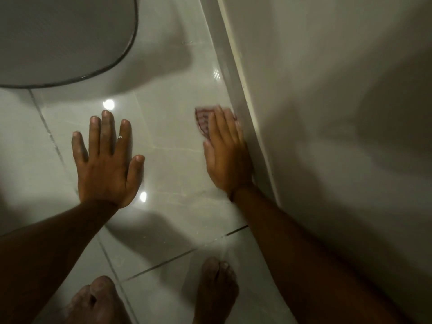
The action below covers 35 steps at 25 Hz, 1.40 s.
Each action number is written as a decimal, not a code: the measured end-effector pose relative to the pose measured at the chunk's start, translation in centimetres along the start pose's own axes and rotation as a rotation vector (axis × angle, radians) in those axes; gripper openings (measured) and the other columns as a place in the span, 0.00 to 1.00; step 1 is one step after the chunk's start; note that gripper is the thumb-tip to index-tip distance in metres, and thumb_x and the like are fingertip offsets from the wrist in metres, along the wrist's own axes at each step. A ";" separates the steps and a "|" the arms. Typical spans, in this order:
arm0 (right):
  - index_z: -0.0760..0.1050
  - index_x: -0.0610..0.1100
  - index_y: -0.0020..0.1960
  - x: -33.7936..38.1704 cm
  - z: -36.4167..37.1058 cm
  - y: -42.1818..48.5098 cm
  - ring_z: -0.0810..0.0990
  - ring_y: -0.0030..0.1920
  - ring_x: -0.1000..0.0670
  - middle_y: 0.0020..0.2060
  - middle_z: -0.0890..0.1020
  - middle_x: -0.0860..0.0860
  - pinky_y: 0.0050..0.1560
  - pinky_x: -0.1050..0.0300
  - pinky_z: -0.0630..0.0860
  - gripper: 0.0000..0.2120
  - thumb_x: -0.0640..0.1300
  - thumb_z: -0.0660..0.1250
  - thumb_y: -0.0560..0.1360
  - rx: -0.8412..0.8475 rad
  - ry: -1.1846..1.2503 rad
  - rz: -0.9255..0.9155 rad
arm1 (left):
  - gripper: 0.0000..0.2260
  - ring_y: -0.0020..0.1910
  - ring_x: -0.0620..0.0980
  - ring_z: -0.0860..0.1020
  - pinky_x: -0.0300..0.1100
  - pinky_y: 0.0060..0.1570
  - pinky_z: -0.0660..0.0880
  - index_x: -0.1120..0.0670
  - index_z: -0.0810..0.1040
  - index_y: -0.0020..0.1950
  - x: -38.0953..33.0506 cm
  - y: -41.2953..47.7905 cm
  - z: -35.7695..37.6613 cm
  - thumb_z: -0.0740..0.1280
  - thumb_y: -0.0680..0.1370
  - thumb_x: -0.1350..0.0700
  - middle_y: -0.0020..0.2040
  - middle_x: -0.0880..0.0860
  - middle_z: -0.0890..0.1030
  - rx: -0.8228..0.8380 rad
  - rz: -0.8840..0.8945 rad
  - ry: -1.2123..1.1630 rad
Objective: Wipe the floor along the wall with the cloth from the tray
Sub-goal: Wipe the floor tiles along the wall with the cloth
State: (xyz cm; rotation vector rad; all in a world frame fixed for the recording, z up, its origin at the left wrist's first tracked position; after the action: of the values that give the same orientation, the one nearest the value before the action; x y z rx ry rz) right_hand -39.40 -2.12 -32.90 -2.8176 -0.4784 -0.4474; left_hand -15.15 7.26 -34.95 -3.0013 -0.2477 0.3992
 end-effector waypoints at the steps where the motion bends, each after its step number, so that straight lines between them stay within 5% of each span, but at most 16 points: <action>1: 0.55 0.39 0.82 -0.9 0.6 -3.9 0.52 0.84 0.41 0.83 0.59 0.42 0.81 0.41 0.55 0.30 0.49 0.55 0.84 0.028 -0.030 0.026 | 0.36 0.89 0.62 0.45 0.66 0.84 0.40 0.54 0.50 0.90 0.1 0.0 0.0 0.48 0.85 0.38 0.90 0.61 0.47 0.005 -0.004 0.006; 7: 0.55 0.40 0.82 -4.5 2.8 -20.9 0.52 0.83 0.41 0.83 0.54 0.44 0.77 0.37 0.61 0.29 0.50 0.51 0.85 0.140 -0.094 0.162 | 0.36 0.89 0.62 0.46 0.66 0.85 0.42 0.54 0.50 0.90 0.1 -0.1 0.1 0.50 0.85 0.39 0.90 0.61 0.47 -0.010 -0.005 0.006; 19: 0.51 0.40 0.83 1.6 0.0 6.6 0.50 0.84 0.43 0.84 0.54 0.42 0.81 0.49 0.40 0.35 0.56 0.55 0.83 -0.020 -0.056 0.054 | 0.35 0.89 0.62 0.46 0.66 0.85 0.42 0.54 0.53 0.89 -0.3 0.0 -0.4 0.49 0.85 0.39 0.90 0.61 0.49 -0.007 -0.028 0.000; 25: 0.53 0.41 0.83 -1.1 1.2 -6.8 0.50 0.84 0.42 0.83 0.56 0.43 0.83 0.43 0.50 0.33 0.52 0.59 0.83 -0.061 0.036 0.161 | 0.35 0.89 0.61 0.44 0.66 0.85 0.41 0.53 0.51 0.90 -0.5 -0.2 -0.6 0.48 0.85 0.39 0.90 0.60 0.47 -0.001 -0.017 -0.022; 29: 0.43 0.46 0.84 -2.7 2.1 -17.8 0.46 0.84 0.43 0.84 0.50 0.46 0.82 0.39 0.52 0.39 0.52 0.61 0.81 -0.044 0.050 0.266 | 0.35 0.89 0.61 0.44 0.67 0.85 0.42 0.52 0.51 0.90 -0.5 -0.3 -0.5 0.50 0.85 0.39 0.91 0.60 0.47 0.007 -0.020 -0.015; 35: 0.51 0.41 0.83 -1.7 1.8 -11.6 0.49 0.84 0.41 0.84 0.54 0.42 0.83 0.40 0.50 0.36 0.52 0.60 0.81 -0.019 0.034 0.185 | 0.35 0.89 0.61 0.44 0.67 0.85 0.43 0.52 0.51 0.90 -0.4 -0.4 -0.5 0.49 0.86 0.39 0.91 0.60 0.47 0.008 -0.026 -0.010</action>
State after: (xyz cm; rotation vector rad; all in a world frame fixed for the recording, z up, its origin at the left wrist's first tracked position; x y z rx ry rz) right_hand -44.60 8.52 -32.98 -2.8334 -0.2046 -0.4631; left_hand -15.46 7.56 -34.28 -2.9855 -0.2851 0.4118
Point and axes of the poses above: each hand's wrist, its own y-axis towards the middle knuckle, its own z-axis out of the palm, x = y × z, the point moved 7 cm from there along y, towards the middle knuckle
